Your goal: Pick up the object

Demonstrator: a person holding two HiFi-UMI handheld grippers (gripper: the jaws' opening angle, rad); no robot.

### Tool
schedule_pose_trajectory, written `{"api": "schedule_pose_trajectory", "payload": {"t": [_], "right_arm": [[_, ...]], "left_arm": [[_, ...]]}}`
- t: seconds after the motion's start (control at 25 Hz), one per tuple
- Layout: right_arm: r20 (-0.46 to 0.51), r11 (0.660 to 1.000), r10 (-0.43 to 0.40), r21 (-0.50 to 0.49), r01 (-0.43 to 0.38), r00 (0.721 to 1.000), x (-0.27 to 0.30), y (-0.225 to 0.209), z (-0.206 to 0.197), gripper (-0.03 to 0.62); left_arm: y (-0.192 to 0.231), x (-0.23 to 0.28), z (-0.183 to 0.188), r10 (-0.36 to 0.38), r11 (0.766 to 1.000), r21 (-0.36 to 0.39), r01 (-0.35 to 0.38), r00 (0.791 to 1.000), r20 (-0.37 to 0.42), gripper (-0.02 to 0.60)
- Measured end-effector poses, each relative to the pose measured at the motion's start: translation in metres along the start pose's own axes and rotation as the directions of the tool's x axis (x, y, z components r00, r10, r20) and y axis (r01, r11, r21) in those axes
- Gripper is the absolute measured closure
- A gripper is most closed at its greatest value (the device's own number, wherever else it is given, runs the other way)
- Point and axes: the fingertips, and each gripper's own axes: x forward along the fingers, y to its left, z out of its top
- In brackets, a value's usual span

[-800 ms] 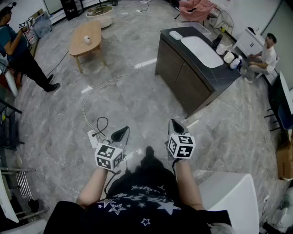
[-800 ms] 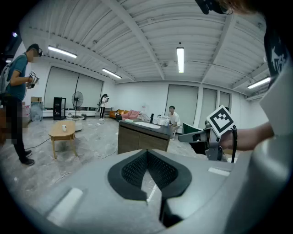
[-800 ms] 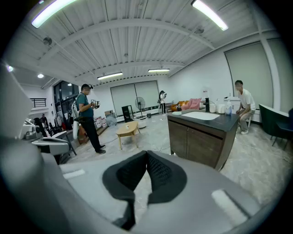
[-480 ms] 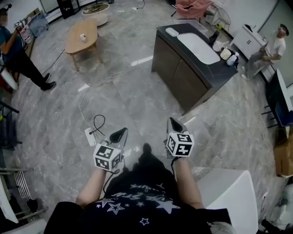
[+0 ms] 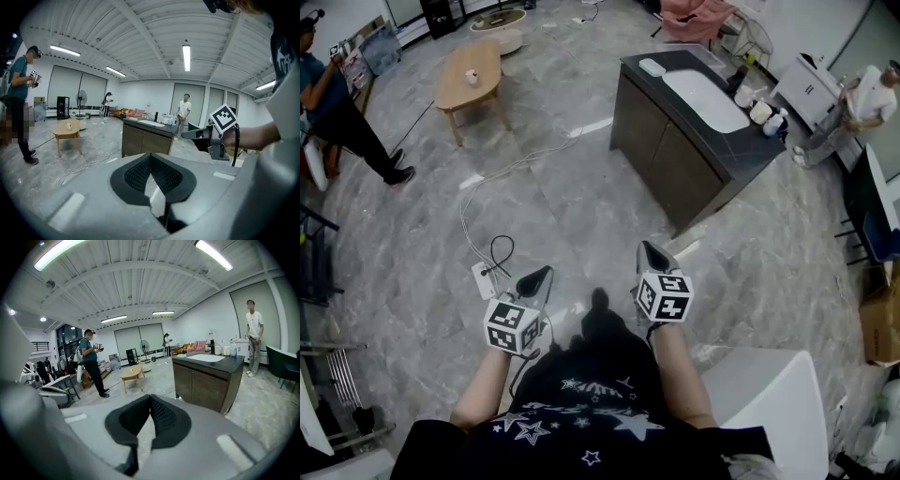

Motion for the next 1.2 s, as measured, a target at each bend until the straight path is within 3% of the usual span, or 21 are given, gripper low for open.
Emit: {"api": "schedule_pose_trajectory", "payload": {"t": [0.16, 0.28, 0.44, 0.76, 1.2], "right_arm": [[0.010, 1.000, -0.022, 0.016, 0.022, 1.000, 0.010, -0.017, 0.008, 0.588], [0.021, 1.000, -0.015, 0.023, 0.015, 1.000, 0.028, -0.029, 0.016, 0.480], [-0.004, 0.999, -0.016, 0.038, 0.016, 1.000, 0.067, -0.057, 0.029, 0.414], [-0.019, 0.996, -0.019, 0.082, 0.021, 1.000, 0.177, -0.128, 0.074, 0.405], [-0.012, 0.988, -0.028, 0.149, 0.029, 1.000, 0.296, -0.228, 0.170, 0.405]], "left_arm": [[0.003, 0.015, 0.006, 0.001, 1.000, 0.002, -0.001, 1.000, -0.003, 0.572], [0.011, 0.036, 0.012, -0.001, 1.000, 0.014, 0.001, 1.000, -0.012, 0.572], [0.027, 0.078, 0.027, 0.003, 1.000, 0.001, -0.003, 1.000, -0.026, 0.571], [0.073, 0.207, 0.070, -0.015, 1.000, 0.012, 0.015, 0.998, -0.056, 0.571], [0.106, 0.365, 0.174, -0.040, 0.998, 0.050, 0.043, 0.997, -0.064, 0.571]]}}
